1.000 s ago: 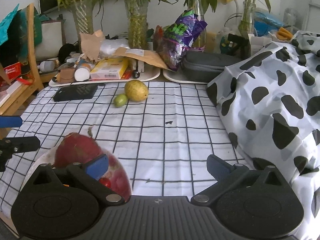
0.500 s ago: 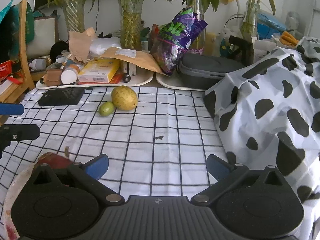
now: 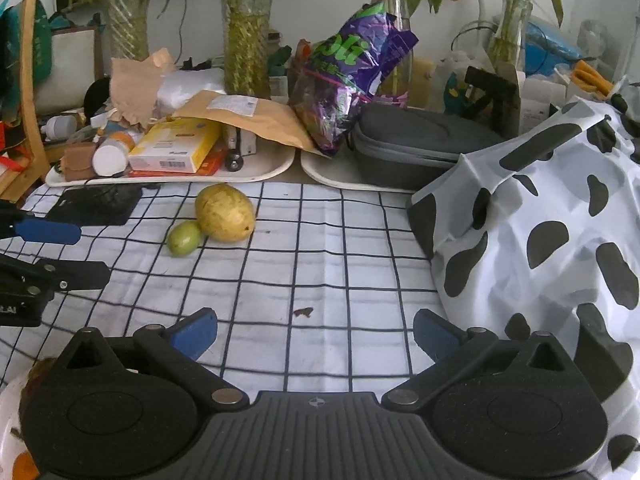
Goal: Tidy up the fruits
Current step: 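Grasp the small green lime with the left gripper while the right grasps the yellow guava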
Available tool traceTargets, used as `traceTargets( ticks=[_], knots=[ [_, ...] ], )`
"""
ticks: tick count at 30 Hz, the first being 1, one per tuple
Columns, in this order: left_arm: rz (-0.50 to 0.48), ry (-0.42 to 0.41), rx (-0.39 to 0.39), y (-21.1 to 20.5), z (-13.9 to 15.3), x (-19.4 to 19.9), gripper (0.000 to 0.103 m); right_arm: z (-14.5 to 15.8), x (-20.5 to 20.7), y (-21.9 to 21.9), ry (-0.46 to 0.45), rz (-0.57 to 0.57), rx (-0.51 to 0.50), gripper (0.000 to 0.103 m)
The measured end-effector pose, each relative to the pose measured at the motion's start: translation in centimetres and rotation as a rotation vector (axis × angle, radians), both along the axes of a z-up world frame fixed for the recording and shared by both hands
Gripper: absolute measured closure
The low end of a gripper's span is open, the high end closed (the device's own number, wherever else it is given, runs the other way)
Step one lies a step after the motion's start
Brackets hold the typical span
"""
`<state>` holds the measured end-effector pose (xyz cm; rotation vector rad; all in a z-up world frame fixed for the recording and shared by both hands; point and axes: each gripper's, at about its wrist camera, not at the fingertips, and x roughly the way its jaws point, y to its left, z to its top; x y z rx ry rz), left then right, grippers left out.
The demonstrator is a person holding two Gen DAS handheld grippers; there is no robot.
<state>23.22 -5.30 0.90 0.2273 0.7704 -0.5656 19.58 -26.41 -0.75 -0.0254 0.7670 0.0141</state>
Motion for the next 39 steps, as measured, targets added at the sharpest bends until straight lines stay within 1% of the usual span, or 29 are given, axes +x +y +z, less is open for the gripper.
traceTargets(
  ticks=[9,12,20,23,25,31,35,39],
  knots=[
    [-0.019,0.014,0.0,-1.2,-2.2,3.3,0.05,-0.7,2.7,-0.4,0.02,0.001,0.002,0.0],
    [-0.026,0.018,0.0,-1.7,-2.9,4.2,0.06,-1.0,3.5,-0.3,0.027,0.01,-0.008,0.0],
    [-0.039,0.041,-0.006,-3.2,-4.8,6.6,0.062,-1.6,5.5,-0.1,0.038,0.026,-0.011,0.0],
    [-0.028,0.039,0.012,-3.9,-5.3,7.2,0.063,-2.0,6.1,0.1,0.045,0.036,-0.019,0.0],
    [-0.012,0.046,0.036,-4.1,-5.8,7.7,0.074,-2.2,6.4,0.2,0.049,0.04,-0.025,0.0],
    [0.008,0.059,0.04,-3.3,-5.4,8.2,0.074,-2.7,7.1,0.5,0.045,0.062,-0.02,0.0],
    [0.05,0.056,0.009,-1.4,-4.4,8.7,0.075,-3.1,7.8,1.3,0.038,0.102,-0.014,0.0],
    [0.077,0.043,-0.026,0.4,-3.3,9.0,0.075,-3.6,8.5,2.6,0.01,0.157,-0.048,0.0]
  ],
)
